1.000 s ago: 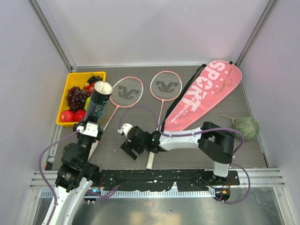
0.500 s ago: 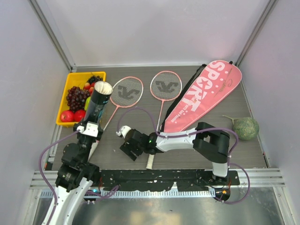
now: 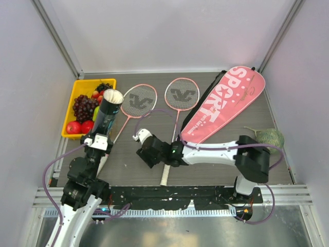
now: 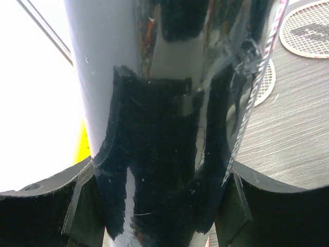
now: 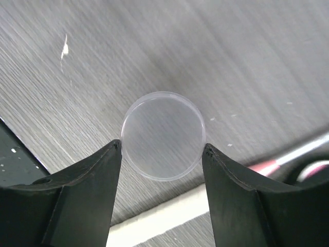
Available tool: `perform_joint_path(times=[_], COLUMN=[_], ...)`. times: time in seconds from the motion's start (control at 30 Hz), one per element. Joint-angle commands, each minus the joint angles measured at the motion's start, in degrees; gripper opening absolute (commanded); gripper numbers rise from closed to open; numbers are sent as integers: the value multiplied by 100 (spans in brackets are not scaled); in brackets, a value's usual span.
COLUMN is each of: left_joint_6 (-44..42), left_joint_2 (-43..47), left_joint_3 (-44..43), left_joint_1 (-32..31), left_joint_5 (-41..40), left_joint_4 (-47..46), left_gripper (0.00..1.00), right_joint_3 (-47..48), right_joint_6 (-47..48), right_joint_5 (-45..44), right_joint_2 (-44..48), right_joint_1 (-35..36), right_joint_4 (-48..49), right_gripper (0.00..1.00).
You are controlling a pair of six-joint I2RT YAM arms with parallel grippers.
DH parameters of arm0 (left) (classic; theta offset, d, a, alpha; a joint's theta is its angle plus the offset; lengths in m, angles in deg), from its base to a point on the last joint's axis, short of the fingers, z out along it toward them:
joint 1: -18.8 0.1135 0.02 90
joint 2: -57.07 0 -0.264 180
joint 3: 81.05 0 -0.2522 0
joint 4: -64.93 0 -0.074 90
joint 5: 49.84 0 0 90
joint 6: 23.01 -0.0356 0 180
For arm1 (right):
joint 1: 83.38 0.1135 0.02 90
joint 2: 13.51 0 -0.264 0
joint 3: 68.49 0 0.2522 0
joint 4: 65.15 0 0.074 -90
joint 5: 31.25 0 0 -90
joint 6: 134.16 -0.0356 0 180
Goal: Pack up the badminton gear
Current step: Adjust the lid at the center of the board.
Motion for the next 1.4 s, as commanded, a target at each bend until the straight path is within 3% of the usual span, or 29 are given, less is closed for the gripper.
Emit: perform_joint_path(times=[0.0,0.13,0.37,0.53,0.67,0.97,1.37], left_joint_6=[-67,-75,-93,-67,-40,-58,-84], left_joint_2=[1280,1350,1455,1490,1622,1728,1728], left_joint_3=[-58,-41,-41,-32,-15,21,12], left_joint_1=[3,3,12,29,29,-32,-138], left_joint_5=[-27,-53,-36,69,114,193,246], left_joint_4=[-534,-552,-613,-648,-596,-657,-631], left_gripper=[0,0,0,0,0,0,0], right_joint_3=[57,48,908,1164,1375,1516,1464], right_joint_6=[-218,-104,-631,-903,-1702,-1633,-1062], right_joint_5=[-645,-1321,-2770,-3712,-4337,-4021,-2554], right_joint_2=[953,1534,1368,790,-29,-1180,-1594], right_joint_1=[-228,-571,-1082,-1134,-1336,-1346,-1126], right_joint_4=[-410,-1201,-4406,-5638,-6825,-7214,-6881], right_gripper=[52,53,56,56,56,61,65])
